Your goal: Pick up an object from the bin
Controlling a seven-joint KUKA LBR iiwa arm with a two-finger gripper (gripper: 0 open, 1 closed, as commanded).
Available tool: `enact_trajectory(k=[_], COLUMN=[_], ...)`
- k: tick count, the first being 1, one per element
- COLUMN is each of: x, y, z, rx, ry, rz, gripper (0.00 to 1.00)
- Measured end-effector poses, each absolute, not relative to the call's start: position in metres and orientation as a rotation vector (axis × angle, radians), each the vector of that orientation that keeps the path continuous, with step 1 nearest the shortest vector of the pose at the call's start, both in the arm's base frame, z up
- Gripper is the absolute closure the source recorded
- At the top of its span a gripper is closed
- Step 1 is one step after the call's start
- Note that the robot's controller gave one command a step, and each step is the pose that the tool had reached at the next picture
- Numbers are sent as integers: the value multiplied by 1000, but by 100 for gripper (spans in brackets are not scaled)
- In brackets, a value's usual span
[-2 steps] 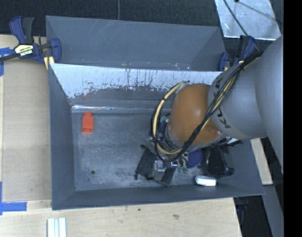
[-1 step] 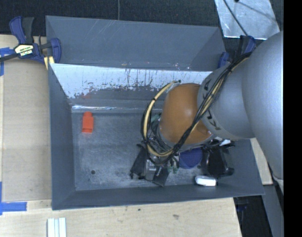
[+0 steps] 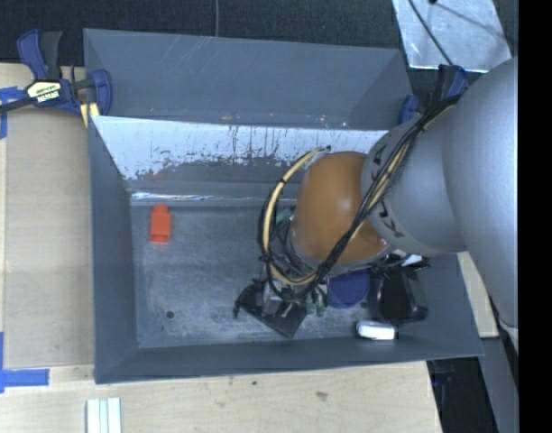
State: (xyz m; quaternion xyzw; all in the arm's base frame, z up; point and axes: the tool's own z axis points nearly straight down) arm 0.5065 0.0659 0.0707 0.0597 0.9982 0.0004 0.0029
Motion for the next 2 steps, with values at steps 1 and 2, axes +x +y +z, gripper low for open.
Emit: enact_trajectory(k=[1,2], x=[508,517], y=[59,43], z=[164,223], rx=[192,228], ry=[3125,3122], rz=[2,1], gripper=[100,100])
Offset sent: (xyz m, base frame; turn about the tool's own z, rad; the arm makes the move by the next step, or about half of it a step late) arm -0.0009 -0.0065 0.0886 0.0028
